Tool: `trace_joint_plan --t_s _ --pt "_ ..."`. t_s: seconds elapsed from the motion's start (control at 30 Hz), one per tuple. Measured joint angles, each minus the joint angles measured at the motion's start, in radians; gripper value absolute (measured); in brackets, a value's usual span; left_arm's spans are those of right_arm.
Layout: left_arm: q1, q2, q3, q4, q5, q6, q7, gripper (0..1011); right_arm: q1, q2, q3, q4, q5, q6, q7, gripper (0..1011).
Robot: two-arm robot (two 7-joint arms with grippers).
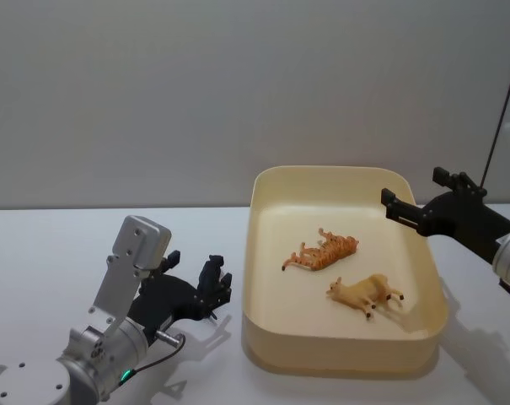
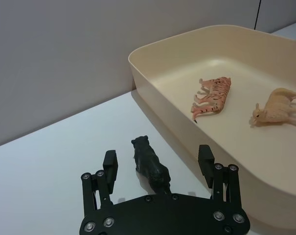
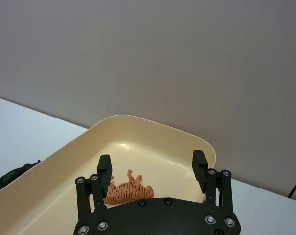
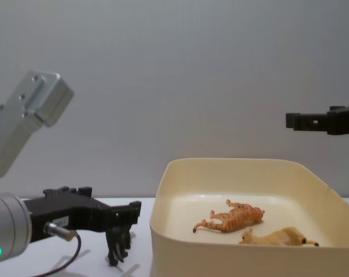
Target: Pick up the toy alternately with two hands and place it into the central storage box.
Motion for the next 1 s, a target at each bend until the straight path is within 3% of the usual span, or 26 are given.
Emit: trace_joint_plan --t_s 0.5,0.9,1.0 --pt "-0.064 -0.051 0.004 0.113 0.022 0.057 -0.044 1001 -0.001 0.001 0.000 -0.002 0.000 0.000 0.000 1001" --pt "-0.113 -0.091 0.009 0.198 0.047 0.064 -0.059 1001 -0.002 0.001 0.000 -0.002 0.000 0.000 0.000 1001" --pt "-0.121 -0.097 0.009 0.212 0.050 0.064 -0.061 955 -0.002 0.001 0.000 -0.002 0.000 0.000 0.000 1001"
